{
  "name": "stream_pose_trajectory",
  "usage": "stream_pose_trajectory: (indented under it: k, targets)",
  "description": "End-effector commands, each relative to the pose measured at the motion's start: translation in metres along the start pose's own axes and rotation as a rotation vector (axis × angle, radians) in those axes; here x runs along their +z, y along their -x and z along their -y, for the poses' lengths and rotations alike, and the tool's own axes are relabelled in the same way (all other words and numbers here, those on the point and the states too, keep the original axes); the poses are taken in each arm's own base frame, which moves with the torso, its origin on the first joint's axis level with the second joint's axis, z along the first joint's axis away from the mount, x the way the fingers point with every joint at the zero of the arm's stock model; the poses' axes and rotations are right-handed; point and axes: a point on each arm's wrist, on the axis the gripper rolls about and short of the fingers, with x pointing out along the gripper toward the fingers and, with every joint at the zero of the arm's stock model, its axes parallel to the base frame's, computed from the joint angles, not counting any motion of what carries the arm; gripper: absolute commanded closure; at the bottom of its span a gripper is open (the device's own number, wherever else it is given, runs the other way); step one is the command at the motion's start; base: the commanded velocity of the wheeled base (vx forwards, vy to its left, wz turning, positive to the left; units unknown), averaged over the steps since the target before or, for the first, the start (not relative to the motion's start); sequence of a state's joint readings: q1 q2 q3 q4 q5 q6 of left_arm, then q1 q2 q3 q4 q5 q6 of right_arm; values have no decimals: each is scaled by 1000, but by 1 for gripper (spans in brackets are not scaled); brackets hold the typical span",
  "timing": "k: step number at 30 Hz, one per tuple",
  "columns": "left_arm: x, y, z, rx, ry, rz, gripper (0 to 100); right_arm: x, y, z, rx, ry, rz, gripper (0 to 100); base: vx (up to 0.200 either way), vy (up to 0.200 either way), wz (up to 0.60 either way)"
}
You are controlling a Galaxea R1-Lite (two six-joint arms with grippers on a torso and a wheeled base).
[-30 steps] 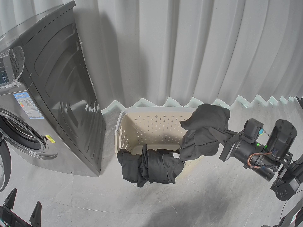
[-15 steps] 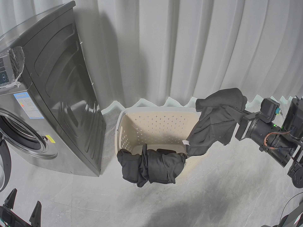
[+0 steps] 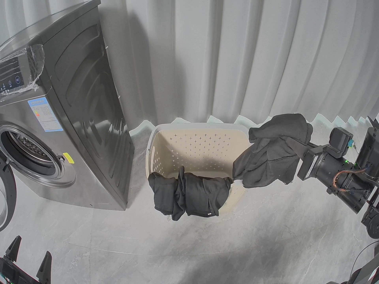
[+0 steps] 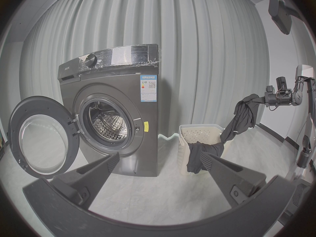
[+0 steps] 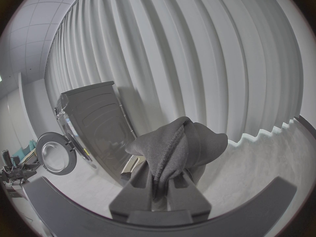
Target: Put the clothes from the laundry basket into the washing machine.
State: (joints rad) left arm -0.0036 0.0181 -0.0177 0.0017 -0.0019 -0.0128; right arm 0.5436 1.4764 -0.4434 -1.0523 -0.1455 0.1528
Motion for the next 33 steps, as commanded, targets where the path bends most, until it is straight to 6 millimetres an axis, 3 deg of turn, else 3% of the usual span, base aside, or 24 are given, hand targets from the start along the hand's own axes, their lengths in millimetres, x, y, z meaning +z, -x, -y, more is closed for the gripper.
stream_pose_trajectory:
  k: [1,7,33]
  targets:
    - [-5,0,0,1,-5,2,0,0,1,0,7,-7,1,100,-200,0,0]
    - [-4,0,0,1,6,4,0,-2,-1,-2,17,-30,-4,100,0,0,0]
    - [-4,0,0,-2,10,4,0,-10,-1,-6,32,-32,-36,100,0,200,0]
